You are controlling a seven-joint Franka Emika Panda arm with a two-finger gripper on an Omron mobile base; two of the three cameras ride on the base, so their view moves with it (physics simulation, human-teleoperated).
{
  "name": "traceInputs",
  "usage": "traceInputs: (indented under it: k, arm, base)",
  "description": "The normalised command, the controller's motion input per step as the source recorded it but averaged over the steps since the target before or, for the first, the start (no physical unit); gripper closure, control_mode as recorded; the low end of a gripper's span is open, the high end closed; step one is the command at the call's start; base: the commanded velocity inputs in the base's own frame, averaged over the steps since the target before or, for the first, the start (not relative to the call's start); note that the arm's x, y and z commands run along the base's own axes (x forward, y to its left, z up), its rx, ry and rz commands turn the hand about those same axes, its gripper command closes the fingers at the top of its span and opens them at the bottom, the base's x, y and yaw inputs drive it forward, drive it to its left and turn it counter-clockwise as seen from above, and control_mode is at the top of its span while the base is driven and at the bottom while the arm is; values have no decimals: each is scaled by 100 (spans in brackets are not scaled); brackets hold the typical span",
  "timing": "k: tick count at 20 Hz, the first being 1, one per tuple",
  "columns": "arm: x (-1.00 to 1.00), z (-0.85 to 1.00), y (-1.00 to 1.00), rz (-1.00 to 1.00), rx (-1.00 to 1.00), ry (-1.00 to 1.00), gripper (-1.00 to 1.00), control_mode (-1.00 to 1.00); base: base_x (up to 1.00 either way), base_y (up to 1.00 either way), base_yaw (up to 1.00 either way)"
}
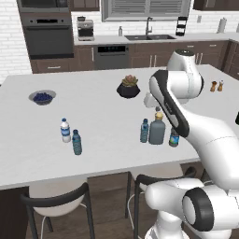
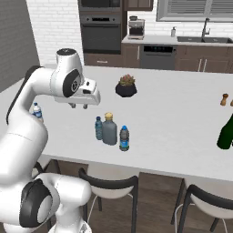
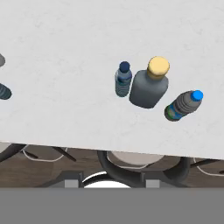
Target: Move the plastic bottles in the middle to the plastics group, and the glass bottles in the middle to the glass group.
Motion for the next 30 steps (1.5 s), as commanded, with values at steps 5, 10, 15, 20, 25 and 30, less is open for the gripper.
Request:
traceInputs:
  k: [5, 10, 15, 20, 25, 30]
  arm:
    - [-2, -6, -2, 0, 0, 1, -100, -100]
    - [-2, -41, -56, 0, 1, 0, -100, -100]
    - [-6, -40, -96, 0, 11, 0, -100, -100]
    - [14, -43, -84, 0, 2, 0, -100, -100]
    - [54, -43, -36, 0, 0, 0, -100, -100]
    - [46, -28, -8, 0, 0, 2, -100, -100]
  base:
    - [0, 0, 0]
    - [0, 0, 0]
    - [0, 0, 0]
    - [0, 0, 0]
    - [0, 0, 0]
    - [0, 0, 0]
